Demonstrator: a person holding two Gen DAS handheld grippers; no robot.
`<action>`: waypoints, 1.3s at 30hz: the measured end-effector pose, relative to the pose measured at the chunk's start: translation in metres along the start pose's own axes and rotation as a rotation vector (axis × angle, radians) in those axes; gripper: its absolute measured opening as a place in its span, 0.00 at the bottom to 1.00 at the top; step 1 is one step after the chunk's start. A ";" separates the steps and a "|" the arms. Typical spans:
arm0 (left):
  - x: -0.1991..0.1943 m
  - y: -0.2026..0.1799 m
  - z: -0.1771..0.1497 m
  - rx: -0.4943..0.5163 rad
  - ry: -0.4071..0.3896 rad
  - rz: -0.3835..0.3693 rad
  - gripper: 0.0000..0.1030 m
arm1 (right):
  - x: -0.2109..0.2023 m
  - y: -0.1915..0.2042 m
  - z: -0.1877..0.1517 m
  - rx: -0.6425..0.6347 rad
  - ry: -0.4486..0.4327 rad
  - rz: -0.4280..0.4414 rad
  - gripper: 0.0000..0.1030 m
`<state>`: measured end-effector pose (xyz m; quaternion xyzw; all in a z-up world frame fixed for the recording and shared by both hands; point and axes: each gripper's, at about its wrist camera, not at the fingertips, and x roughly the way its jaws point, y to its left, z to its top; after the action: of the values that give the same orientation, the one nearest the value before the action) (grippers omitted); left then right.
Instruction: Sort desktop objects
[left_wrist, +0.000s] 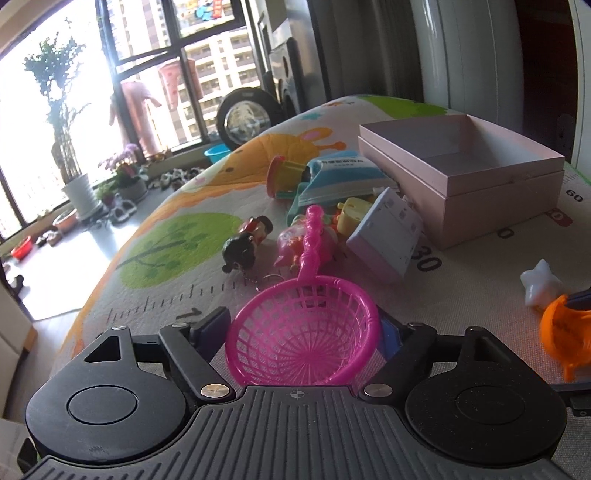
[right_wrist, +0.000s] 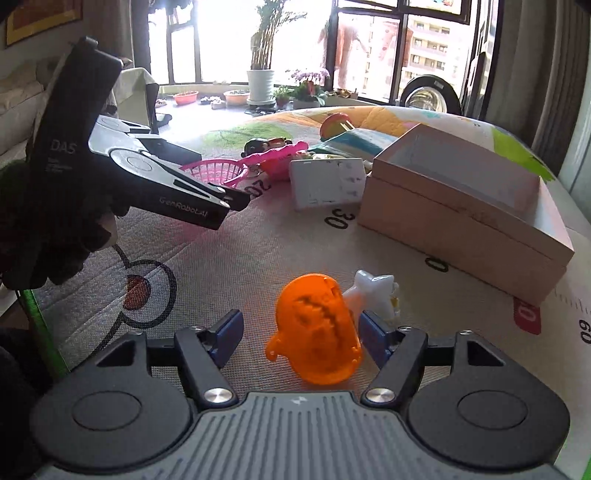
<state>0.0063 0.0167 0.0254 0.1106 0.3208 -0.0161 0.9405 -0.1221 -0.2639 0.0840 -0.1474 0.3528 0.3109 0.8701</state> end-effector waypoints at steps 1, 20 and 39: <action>-0.003 0.000 0.000 0.001 -0.005 0.000 0.82 | 0.000 0.000 0.001 0.007 0.005 0.013 0.45; -0.068 -0.015 0.051 0.091 -0.240 -0.085 0.93 | -0.097 -0.060 0.027 0.104 -0.229 -0.132 0.38; -0.021 -0.036 -0.001 0.115 0.028 -0.136 0.98 | -0.039 -0.038 -0.018 0.107 -0.026 -0.076 0.38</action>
<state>-0.0140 -0.0196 0.0302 0.1428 0.3395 -0.0969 0.9247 -0.1286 -0.3190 0.1000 -0.1098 0.3519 0.2600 0.8925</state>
